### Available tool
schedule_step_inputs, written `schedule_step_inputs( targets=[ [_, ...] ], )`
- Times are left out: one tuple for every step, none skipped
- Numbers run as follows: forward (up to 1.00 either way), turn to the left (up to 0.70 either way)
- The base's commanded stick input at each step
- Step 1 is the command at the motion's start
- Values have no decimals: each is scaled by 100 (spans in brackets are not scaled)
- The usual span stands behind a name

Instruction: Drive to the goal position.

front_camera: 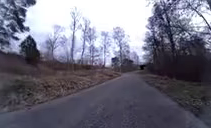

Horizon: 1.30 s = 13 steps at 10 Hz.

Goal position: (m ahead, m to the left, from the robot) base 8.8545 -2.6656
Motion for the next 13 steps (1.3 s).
schedule_step_inputs(
  targets=[
    [50,0],
    [50,0],
    [50,-17],
    [50,-50],
    [50,-50],
    [50,-50],
    [50,-50],
    [50,-26],
    [50,0],
    [50,0],
    [50,0],
    [50,0],
    [50,0]
  ],
)
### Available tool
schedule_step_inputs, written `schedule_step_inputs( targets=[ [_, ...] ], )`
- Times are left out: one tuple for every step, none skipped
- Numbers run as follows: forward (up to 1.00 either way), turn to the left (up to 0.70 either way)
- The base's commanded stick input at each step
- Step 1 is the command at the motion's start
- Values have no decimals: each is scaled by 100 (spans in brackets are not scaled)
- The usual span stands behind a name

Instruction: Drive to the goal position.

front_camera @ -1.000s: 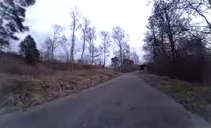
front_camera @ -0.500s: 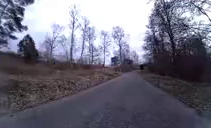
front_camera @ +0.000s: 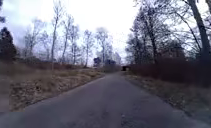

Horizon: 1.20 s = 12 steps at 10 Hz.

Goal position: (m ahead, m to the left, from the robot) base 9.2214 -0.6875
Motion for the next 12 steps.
schedule_step_inputs(
  targets=[
    [50,0],
    [50,0],
    [50,0],
    [50,0],
    [50,0],
    [50,0],
    [50,0],
    [50,0],
    [50,0],
    [50,0],
    [50,0],
    [50,0]
  ],
)
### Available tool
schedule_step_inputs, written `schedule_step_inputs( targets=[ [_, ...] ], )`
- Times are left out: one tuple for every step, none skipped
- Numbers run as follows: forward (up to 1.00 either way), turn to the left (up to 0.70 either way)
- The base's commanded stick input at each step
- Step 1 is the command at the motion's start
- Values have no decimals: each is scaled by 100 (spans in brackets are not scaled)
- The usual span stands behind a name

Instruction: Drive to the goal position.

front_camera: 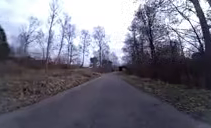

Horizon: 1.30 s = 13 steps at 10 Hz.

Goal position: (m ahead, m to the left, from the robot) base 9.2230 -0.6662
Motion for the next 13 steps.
schedule_step_inputs(
  targets=[
    [50,0],
    [50,0],
    [50,0],
    [50,0],
    [50,0],
    [50,0],
    [50,0],
    [50,0],
    [50,0],
    [50,0],
    [50,0],
    [50,0],
    [50,0]
  ],
)
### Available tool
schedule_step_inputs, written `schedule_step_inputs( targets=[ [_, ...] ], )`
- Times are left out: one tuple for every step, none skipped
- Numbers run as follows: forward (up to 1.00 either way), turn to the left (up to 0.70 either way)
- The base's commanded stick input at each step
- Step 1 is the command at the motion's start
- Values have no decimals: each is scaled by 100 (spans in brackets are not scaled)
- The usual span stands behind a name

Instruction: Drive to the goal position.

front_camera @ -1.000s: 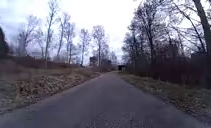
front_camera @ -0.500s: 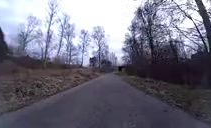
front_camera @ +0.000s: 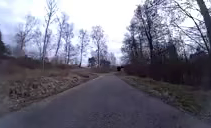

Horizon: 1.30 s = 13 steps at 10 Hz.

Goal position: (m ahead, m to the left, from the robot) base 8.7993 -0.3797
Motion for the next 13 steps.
schedule_step_inputs(
  targets=[
    [50,0],
    [50,0],
    [50,0],
    [50,0],
    [50,0],
    [50,0],
    [50,0],
    [50,0],
    [50,0],
    [50,0],
    [50,0],
    [50,0],
    [50,0]
  ],
)
